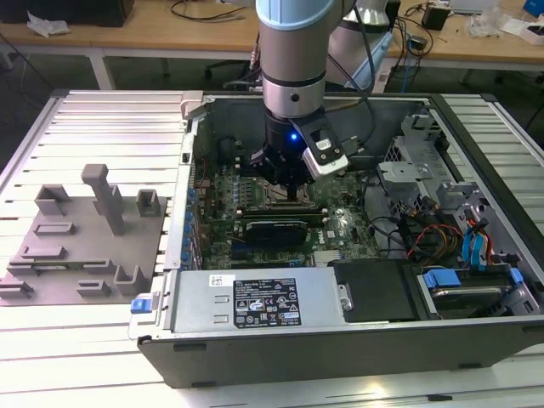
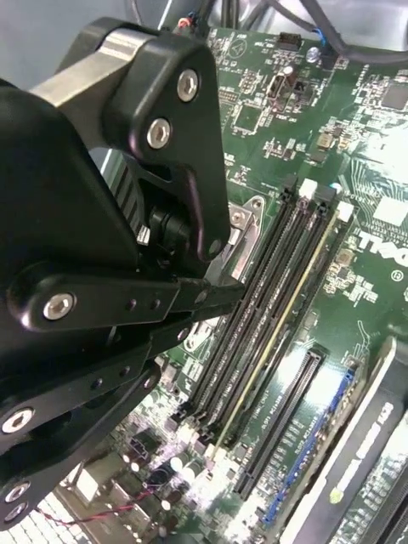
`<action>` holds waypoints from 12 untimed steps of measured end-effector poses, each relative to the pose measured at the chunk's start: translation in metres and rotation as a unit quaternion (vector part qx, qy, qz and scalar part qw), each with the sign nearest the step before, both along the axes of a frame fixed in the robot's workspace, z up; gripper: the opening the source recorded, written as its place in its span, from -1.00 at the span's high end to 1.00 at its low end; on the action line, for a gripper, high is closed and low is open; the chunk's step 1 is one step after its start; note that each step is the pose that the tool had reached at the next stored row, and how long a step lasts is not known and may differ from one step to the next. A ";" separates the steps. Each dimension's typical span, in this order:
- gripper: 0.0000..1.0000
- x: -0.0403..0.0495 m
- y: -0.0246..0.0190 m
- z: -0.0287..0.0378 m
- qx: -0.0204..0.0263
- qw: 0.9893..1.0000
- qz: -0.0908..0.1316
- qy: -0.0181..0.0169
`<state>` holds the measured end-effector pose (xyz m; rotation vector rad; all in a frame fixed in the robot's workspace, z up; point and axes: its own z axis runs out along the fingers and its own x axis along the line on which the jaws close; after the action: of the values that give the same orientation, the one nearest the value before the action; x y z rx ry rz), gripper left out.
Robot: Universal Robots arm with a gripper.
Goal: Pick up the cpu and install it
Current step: 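Install the second cpu locking lever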
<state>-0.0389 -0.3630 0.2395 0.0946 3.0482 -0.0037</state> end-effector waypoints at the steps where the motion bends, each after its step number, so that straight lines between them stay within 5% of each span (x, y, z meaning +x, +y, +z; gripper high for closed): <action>1: 0.79 0.0000 0.0000 0.0000 0.000 1.000 0.001 0.000; 6: 0.79 -0.0082 0.0000 -0.0028 0.000 1.000 0.002 -0.001; 12: 0.79 -0.0326 0.0003 -0.0150 0.000 1.000 0.002 -0.005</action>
<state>-0.0715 -0.3627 0.2245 0.0890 3.0392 -0.0026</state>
